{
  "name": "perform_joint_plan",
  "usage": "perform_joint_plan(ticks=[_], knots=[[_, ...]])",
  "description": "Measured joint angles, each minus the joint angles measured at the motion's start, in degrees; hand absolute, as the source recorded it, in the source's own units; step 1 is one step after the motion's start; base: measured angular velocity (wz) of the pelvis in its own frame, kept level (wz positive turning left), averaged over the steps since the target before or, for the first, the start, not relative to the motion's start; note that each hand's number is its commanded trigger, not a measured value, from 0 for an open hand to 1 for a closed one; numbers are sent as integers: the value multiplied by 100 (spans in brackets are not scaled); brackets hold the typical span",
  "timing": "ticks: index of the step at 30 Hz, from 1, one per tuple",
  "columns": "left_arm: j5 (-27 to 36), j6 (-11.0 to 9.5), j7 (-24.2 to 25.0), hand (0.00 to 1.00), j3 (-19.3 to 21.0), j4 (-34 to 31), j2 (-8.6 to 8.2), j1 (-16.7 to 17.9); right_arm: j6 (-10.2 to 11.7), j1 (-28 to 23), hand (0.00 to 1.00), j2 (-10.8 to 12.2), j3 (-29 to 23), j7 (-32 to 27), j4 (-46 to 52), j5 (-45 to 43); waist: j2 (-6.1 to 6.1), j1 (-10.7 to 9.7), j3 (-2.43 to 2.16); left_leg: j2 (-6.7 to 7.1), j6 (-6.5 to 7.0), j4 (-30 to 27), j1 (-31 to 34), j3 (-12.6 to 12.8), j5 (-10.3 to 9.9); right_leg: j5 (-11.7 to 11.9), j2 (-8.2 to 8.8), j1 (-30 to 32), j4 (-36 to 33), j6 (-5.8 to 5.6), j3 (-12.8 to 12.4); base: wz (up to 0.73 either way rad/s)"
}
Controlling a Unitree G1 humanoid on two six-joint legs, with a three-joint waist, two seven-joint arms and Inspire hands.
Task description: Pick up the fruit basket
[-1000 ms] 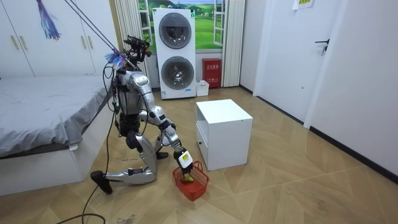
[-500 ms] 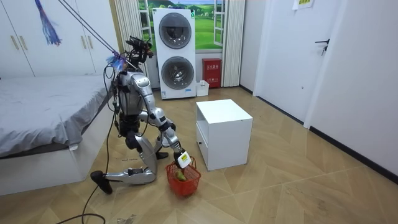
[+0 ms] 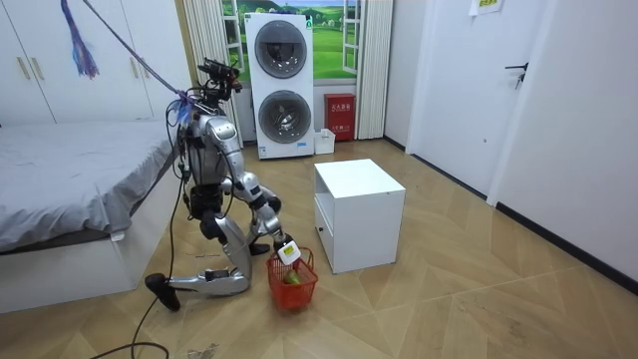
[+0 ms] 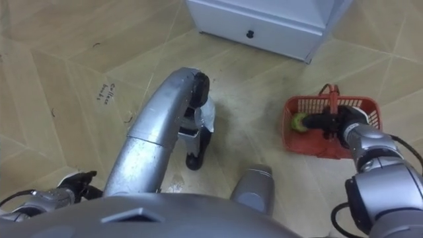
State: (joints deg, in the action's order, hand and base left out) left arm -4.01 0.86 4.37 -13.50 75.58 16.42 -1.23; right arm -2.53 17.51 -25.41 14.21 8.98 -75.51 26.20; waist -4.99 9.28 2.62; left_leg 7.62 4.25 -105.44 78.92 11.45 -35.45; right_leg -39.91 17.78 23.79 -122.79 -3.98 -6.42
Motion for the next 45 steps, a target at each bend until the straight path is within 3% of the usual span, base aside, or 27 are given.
perform_joint_plan(ticks=[4, 13, 14, 17, 21, 24, 27, 29, 30, 32, 35, 36, 38, 39, 40, 41, 42, 44, 45], knots=[[13, -7, -25, 0, 14, 10, -135, -157, -2, -4, 100, 159, -4, 47, 147, 296, -15, -2, 8, 15, 9, -23, 34, -12, 4, 0, -8, 3, 13, -1, 5, 0], [118, -14, -271, 0, 295, -56, -204, -436, 0, -8, 100, 509, -115, -83, 1758, 307, -119, -334, 44, 37, 1, -135, 15, -168, 1, -1, -142, -49, 17, 1, -116, -5], [113, -17, -281, 0, 399, -110, -206, -438, -1, -39, 100, 567, -172, -88, 2018, 302, -135, -424, 41, 112, -36, -138, 4, -213, -19, -1, -136, -76, 23, 1, -129, -11], [120, -26, -457, 0, 491, -218, -205, -522, -16, -83, 100, 705, -209, -195, 2653, 302, -176, -627, 30, 126, -17, -154, 7, -232, -32, -1, -184, -101, 31, 1, -156, -1], [122, -47, -622, 0, 551, -260, -213, -637, -23, -101, 100, 808, -204, -198, 3060, 444, -162, -648, -14, 37, 24, -55, -83, -328, -30, -38, -345, -120, 298, -71, -189, -13], [114, -45, -724, 0, 555, -315, -274, -591, -116, -104, 100, 938, -194, -187, 3202, 449, -131, -586, -51, -117, 63, 527, -466, -395, 21, -70, -393, -112, 1156, -113, -215, -40], [116, 19, -756, 0, 570, -429, -291, -404, -201, -102, 100, 930, -201, -183, 3592, 567, -123, -583, -75, -225, 113, 1409, -872, -385, 219, -69, -386, -150, 2436, -116, -209, -41], [72, 50, -780, 0, 672, -483, -294, -250, -226, -108, 100, 965, -197, -194, 4061, 626, -121, -558, -83, -308, 153, 2164, -1284, -370, 386, 4, -384, -368, 3676, -249, -170, -45], [63, 52, -798, 0, 686, -489, -290, -228, -225, -120, 100, 976, -197, -198, 4201, 627, -121, -562, -83, -305, 163, 2348, -1395, -374, 430, 53, -377, -452, 3975, -285, -146, -32], [56, 51, -874, 0, 777, -493, -281, -216, -218, -163, 100, 1040, -199, -212, 4543, 613, -122, -564, -82, -300, 186, 2865, -1805, -373, 517, 290, -388, -800, 4838, -289, -130, -20], [59, 31, -945, 0, 832, -738, -241, -60, -212, -559, 100, 1151, -206, -210, 5381, 633, -127, -517, -94, -287, 197, 3683, -2566, -383, 634, 1079, -415, -1373, 6033, -266, -92, -20], [59, 35, -951, 0, 832, -758, -241, -39, -213, -661, 100, 1153, -204, -209, 5529, 638, -125, -507, -96, -285, 205, 3808, -2688, -387, 662, 1235, -435, -1472, 6225, -265, -92, -12], [96, 95, -1022, 0, 826, -831, -250, 61, -202, -1065, 100, 1163, -206, -129, 6001, 731, -123, -513, -99, -255, 217, 4357, -3249, -461, 722, 2023, -492, -1881, 6840, -249, -19, 0], [97, 120, -1035, 0, 822, -898, -255, 122, -202, -1139, 100, 1163, -208, -99, 6056, 725, -124, -513, -101, -226, 219, 4486, -3398, -494, 746, 2274, -491, -1943, 6927, -241, 1, 0], [96, 141, -1045, 0, 808, -1004, -263, 224, -203, -1253, 100, 1158, -222, -67, 6162, 722, -128, -507, -104, -194, 259, 4755, -3660, -536, 809, 2759, -490, -2003, 7018, -227, 29, -6], [99, 150, -1045, 0, 773, -1036, -261, 303, -203, -1361, 100, 1172, -237, -70, 6346, 722, -132, -490, -104, -177, 261, 5023, -3921, -571, 842, 3018, -493, -1996, 7043, -247, 10, -12], [99, 162, -1044, 0, 763, -1029, -261, 335, -203, -1406, 100, 1184, -237, -70, 6448, 724, -130, -484, -103, -170, 259, 5124, -4049, -595, 855, 2995, -506, -1974, 7027, -244, 4, -25], [130, 303, -1042, 0, 766, -1009, -261, 474, -129, -1504, 100, 1211, -229, -66, 6821, 723, -89, -503, -103, -54, 261, 5302, -4545, -943, 861, 2726, -591, -1795, 6696, -143, 19, -29], [130, 349, -1042, 0, 767, -1014, -262, 504, -102, -1523, 100, 1209, -233, -72, 6909, 723, -73, -502, -112, -31, 261, 5300, -4641, -1024, 861, 2775, -676, -1792, 6655, -92, 35, -20]])
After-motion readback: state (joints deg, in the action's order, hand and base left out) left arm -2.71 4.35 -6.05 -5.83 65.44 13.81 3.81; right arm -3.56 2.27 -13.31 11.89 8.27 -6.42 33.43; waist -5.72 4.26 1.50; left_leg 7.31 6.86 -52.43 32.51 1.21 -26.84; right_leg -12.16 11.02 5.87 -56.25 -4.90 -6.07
